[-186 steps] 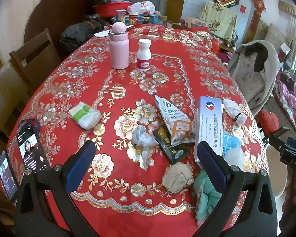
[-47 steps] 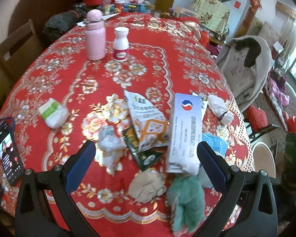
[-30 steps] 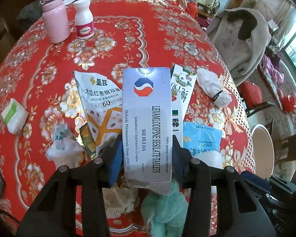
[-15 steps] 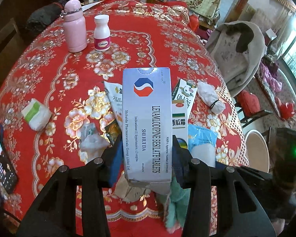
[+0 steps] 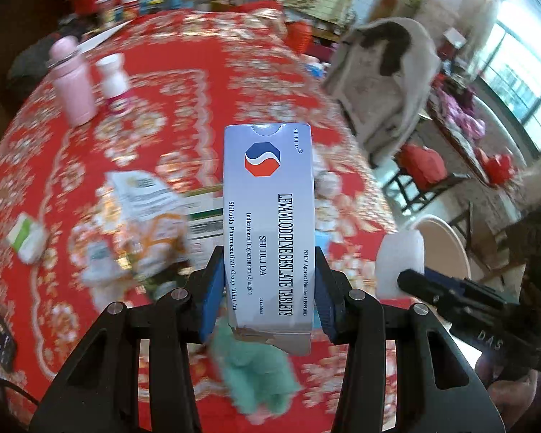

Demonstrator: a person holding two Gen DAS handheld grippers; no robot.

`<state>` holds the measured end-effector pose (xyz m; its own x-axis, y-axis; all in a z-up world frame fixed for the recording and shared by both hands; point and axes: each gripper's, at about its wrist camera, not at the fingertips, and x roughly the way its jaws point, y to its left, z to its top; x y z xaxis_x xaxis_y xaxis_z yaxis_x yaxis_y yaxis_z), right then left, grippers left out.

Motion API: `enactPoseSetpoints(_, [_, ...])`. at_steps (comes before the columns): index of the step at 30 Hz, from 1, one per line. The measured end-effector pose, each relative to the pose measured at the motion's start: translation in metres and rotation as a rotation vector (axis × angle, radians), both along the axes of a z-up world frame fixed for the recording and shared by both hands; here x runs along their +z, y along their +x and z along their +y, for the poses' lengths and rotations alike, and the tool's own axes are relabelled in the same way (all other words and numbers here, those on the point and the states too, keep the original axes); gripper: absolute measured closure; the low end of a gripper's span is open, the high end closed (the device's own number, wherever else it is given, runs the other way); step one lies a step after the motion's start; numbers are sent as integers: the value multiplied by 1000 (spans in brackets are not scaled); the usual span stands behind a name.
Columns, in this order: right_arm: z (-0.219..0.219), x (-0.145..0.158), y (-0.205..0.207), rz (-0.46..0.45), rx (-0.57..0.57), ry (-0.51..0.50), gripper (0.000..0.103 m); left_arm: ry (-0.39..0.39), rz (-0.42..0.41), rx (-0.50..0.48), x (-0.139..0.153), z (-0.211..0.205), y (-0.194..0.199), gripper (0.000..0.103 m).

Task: Collect trash
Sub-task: 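Carry both items over the beige bucket and open both tools to drop them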

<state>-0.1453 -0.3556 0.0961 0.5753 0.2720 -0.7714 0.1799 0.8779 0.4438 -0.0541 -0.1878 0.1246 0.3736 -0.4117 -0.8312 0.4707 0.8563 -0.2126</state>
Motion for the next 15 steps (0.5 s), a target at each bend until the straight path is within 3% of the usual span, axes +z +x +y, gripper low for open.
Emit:
enactPoseSetpoints(7, [-69,6,-44,15,-172,-57,77,2,6,-159,-1,-80,-23,60])
enactPoseSetpoints(15, [-153,-13,-98,90,-364,-76,77,7,33,-307,-12,-165,-49,60])
